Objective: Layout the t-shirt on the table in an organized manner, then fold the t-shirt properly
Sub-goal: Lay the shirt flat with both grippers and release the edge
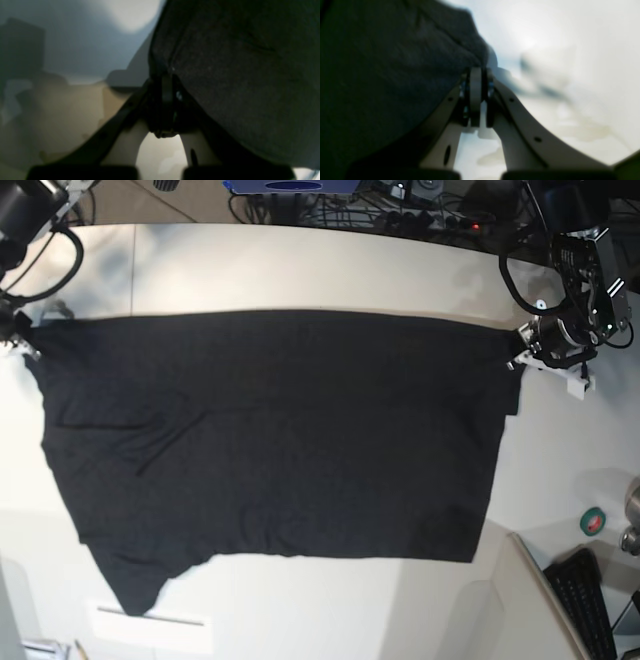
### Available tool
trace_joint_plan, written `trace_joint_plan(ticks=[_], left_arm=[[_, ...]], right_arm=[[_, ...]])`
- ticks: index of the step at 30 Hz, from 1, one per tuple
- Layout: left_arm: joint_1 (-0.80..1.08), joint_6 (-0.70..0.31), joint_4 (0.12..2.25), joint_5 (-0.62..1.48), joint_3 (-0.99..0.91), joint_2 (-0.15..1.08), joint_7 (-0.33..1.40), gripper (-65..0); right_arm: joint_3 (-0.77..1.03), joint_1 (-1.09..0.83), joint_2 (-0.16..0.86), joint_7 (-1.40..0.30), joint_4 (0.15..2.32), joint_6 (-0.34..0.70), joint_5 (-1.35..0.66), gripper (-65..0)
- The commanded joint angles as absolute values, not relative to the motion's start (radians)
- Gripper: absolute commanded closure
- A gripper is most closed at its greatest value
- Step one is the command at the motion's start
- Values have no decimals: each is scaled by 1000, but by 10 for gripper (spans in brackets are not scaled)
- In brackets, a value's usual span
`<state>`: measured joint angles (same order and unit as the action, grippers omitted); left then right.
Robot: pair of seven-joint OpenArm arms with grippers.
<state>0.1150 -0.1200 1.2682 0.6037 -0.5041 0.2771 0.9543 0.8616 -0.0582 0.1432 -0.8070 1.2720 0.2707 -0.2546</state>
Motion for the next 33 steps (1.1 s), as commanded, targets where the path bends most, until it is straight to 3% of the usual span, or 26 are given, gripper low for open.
trace_joint_plan(ticks=[1,12,33], left_arm=[[117,-124,1287,610,-509,295,941,0],[263,-124,1438,610,-561,292,940,0],[332,-125,1443,610,-602,292,940,0]], right_arm=[[865,-73,142,-789,1326,275,-260,0],[883,-249,51,-789,1540,275,-260,0],[937,-344,2,-791,1546,277,-259,0]])
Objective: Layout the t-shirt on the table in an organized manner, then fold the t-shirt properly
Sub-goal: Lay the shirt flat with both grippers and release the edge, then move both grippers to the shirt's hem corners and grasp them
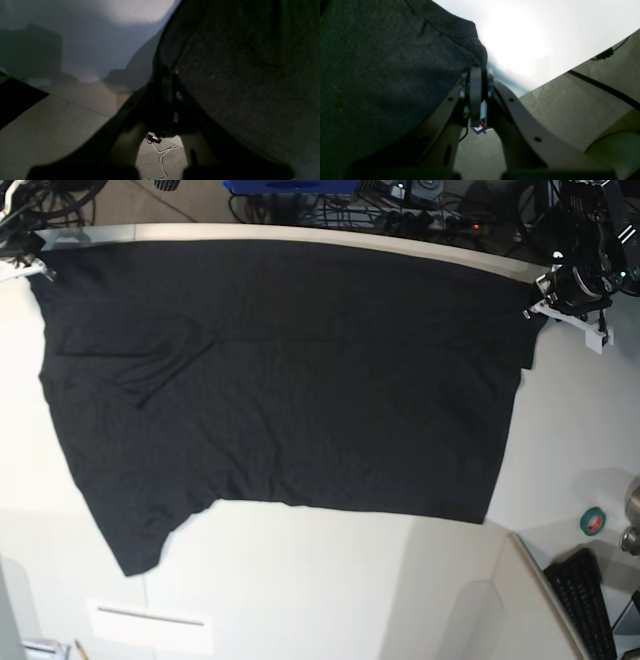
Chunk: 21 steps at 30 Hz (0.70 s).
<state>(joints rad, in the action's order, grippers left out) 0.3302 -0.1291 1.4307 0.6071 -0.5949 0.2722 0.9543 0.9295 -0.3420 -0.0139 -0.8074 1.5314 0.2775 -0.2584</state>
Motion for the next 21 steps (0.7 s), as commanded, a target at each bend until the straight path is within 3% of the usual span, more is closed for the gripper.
trace_joint_plan(ticks=[1,3,4,6,8,10,13,17,21], left_arm=[[337,-125,1445,610,-602,292,940,0],[340,-125,1449,611,-602,292,943,0],[340,-125,1449,611,-602,292,943,0],[341,-125,1448,611,-604,292,943,-8],[341,-125,1446,611,-608,292,943,-191],[340,-125,1448,615,-662,289,943,-347],[317,-125,1452,616,-743,278,943,-490],[240,-125,1483,610,-780,286,947,-518],[150,-125,1478,610,-727,308,951,-517]], right_arm=[[937,-344,2,-792,1546,277,-259,0],[937,-343,1,-796,1550,277,-259,0],[937,-343,1,-796,1550,277,-259,-35],[960,-343,1,-796,1554,277,-260,-207],[1006,-340,-4,-791,1578,277,-260,-308],[1040,-332,-15,-788,1618,280,-278,-308],[1047,-321,-7,-768,1659,318,-335,-308],[984,-211,62,-760,1649,334,-338,-312],[834,-28,166,-736,1480,340,-338,-312]])
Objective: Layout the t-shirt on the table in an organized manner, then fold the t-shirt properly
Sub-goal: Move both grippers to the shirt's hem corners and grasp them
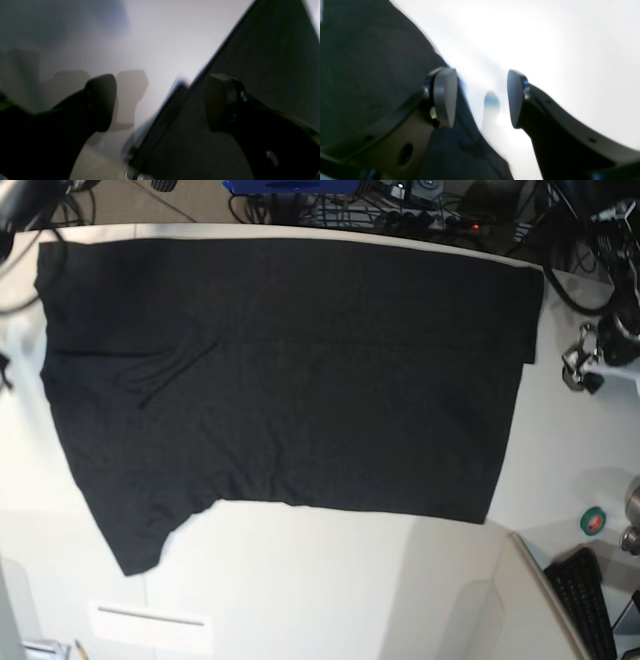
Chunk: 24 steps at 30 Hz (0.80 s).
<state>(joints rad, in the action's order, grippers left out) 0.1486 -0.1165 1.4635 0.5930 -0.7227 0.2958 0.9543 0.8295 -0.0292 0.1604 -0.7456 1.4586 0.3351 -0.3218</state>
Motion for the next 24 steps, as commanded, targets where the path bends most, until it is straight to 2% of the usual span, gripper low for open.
trace_joint_plan(ticks=[1,2,4,6,9,14,21,22,23,24], left_arm=[[133,-125,1481,610,-705,308,951,-512],[119,-125,1484,610,-684,308,951,-494],[93,-125,1478,610,-645,308,947,-397],[76,-125,1474,608,-621,308,947,-257],[67,-125,1474,608,-615,305,949,-3],[73,-125,1474,608,-622,308,947,0],[76,-125,1474,608,-619,308,946,0],[76,-125,1474,608,-619,308,946,0],[76,-125,1474,608,-619,308,946,0],[76,-125,1474,608,-619,308,946,0]], right_arm=[[794,21,196,-710,1415,346,-338,-311],[754,68,216,-676,1343,348,-338,-309],[670,156,257,-587,1175,338,-337,-308],[587,234,295,-499,1009,338,-337,-308],[487,321,344,-395,777,337,-337,-311],[394,383,377,-269,535,337,-337,-312],[295,360,374,-229,499,337,-337,-305],[295,360,372,-229,499,337,-337,-296],[295,358,372,-229,499,337,-337,-258],[298,358,372,-229,499,337,-337,-188]])
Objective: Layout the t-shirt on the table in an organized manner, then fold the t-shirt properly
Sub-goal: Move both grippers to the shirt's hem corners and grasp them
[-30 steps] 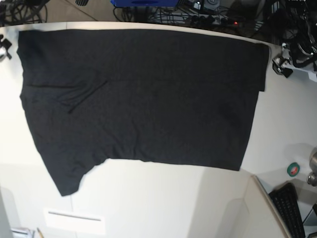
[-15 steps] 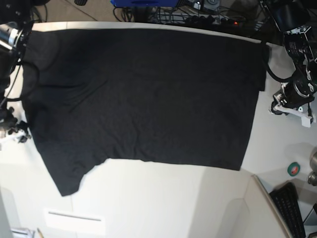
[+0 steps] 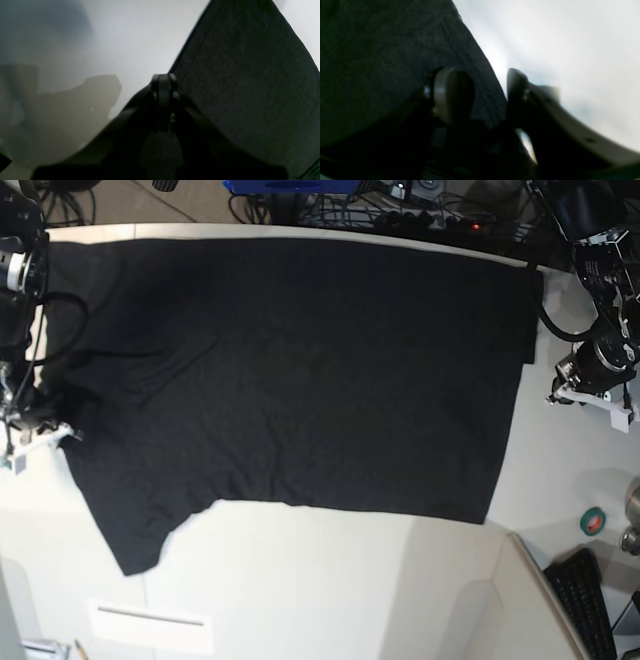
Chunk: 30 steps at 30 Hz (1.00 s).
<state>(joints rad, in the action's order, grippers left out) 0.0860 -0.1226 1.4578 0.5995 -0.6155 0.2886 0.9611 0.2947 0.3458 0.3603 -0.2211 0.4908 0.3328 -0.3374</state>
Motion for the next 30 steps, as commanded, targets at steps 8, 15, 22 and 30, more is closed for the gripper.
trace_joint_plan(ticks=[8,15,22,30], left_arm=[[76,-125,1429,608,-622,308,946,0],[79,-125,1426,608,-622,308,944,0],[73,-125,1426,608,-621,308,944,0],[67,-125,1428,608,-618,321,946,-13]], right_arm=[[302,280,369,-240,702,337,-341,0],[400,42,271,-484,1213,337,-341,0],[526,-102,133,-682,1498,337,-340,0],[575,-119,65,-768,1569,344,-341,-281]])
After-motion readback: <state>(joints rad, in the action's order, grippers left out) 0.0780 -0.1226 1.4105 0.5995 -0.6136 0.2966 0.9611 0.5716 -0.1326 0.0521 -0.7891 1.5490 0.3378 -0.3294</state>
